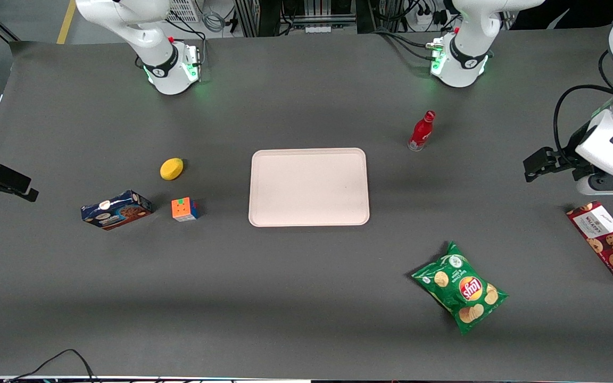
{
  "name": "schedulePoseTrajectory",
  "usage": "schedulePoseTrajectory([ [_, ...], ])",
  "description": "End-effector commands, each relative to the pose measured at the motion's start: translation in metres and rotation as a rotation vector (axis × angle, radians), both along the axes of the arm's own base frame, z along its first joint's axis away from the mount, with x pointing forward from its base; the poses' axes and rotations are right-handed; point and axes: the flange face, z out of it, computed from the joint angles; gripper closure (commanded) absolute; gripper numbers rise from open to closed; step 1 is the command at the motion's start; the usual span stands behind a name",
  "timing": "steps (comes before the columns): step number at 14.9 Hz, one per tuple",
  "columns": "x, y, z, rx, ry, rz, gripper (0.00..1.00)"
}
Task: Place red cookie box on tray
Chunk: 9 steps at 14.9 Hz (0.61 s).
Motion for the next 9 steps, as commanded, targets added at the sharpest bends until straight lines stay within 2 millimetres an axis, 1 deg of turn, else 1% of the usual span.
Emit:
schedulePoseTrajectory([
  [1,0.0017,-0.0028,0.0074,-0.005,-0.008,-0.01,0.0],
  [5,0.0029,-0.0027,0.01,-0.004,-0.013,-0.004,0.0],
  [9,0.0038,-0.0026,0.0064,-0.004,-0.005,-0.013,0.0],
])
